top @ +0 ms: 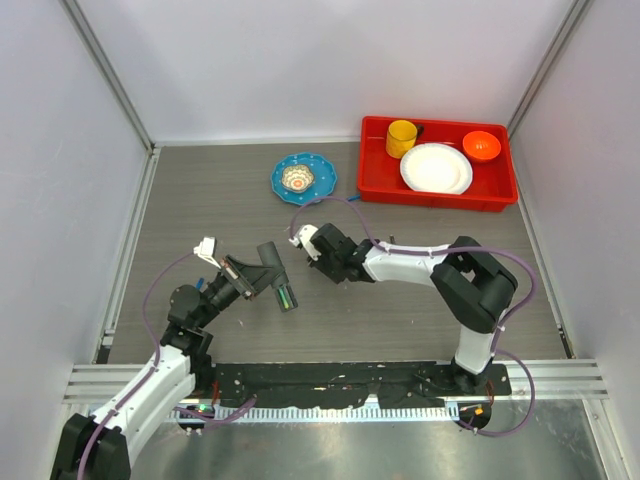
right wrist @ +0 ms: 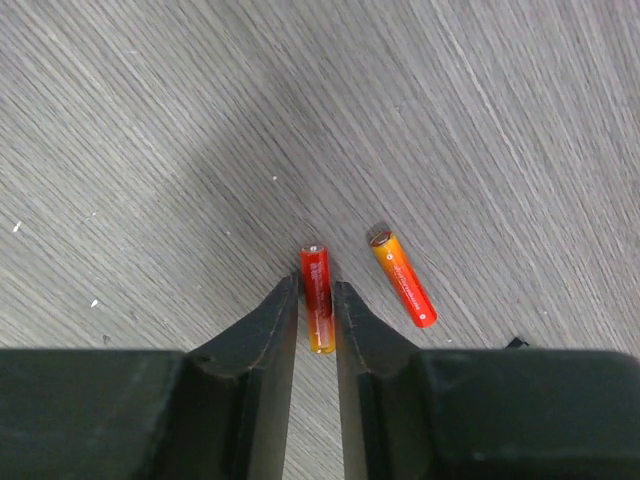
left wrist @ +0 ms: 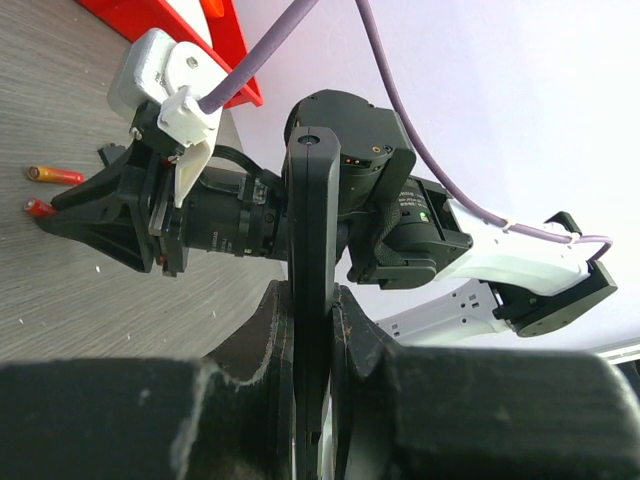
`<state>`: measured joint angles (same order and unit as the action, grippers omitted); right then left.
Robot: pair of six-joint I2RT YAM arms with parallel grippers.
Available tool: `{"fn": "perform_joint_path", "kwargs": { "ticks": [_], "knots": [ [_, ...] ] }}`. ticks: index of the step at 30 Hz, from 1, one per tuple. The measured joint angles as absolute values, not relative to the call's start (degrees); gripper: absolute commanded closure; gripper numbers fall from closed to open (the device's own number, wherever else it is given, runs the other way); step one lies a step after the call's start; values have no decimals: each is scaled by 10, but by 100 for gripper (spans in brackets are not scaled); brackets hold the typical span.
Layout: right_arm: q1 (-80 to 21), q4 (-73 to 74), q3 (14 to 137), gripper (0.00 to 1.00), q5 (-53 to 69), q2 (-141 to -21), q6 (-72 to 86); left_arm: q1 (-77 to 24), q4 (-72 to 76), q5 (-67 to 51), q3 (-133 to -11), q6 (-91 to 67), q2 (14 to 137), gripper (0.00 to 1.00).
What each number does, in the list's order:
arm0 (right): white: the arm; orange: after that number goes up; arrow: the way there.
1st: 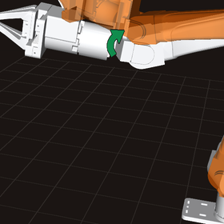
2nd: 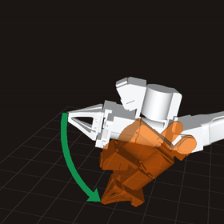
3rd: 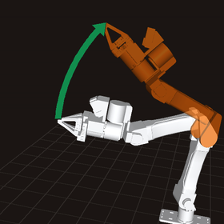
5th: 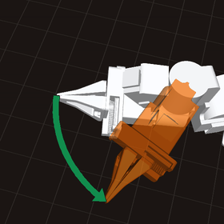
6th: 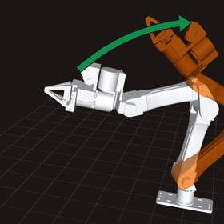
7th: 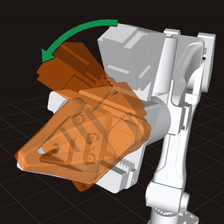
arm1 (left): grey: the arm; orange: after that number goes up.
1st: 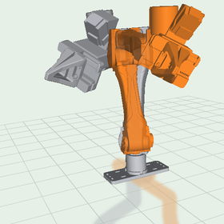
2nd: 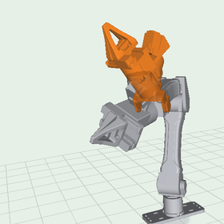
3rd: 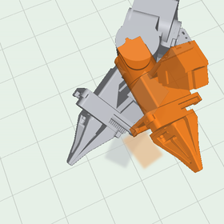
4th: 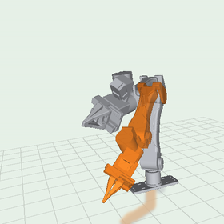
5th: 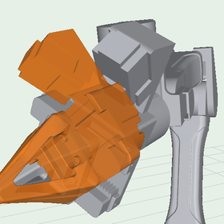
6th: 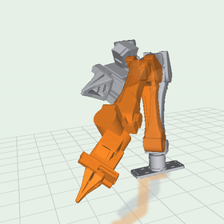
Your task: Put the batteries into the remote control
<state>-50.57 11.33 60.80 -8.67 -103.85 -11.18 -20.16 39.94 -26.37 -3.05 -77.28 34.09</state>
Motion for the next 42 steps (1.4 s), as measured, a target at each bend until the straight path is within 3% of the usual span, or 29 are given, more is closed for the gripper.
{"fn": "perform_joint_path", "kwargs": {
  "ticks": [3,13,16,18,23,25,27,31,42],
  "knots": [
    [-504,113,611,61,-87,-1040,-114,-202,399,-264,-30,-773,341,100],
    [-501,127,611,50,-100,-1031,-90,-202,400,-264,-30,-773,341,100],
    [-501,130,598,41,-105,-1007,-63,-202,399,-263,-30,-773,339,100],
    [-502,128,583,11,-109,-976,-38,-202,397,-263,-30,-773,335,100],
    [-503,87,534,11,-145,-889,68,-202,392,-260,-30,-773,326,100],
    [-502,50,503,24,-162,-858,142,-202,388,-257,-29,-773,323,100],
    [-500,15,469,31,-180,-835,227,-202,387,-254,-29,-773,319,100],
    [-505,-3,421,30,-228,-818,402,-202,384,-248,-29,-775,314,100],
    [-561,159,566,32,-345,-941,664,-202,352,-240,-29,-776,284,100]
  ]
}}
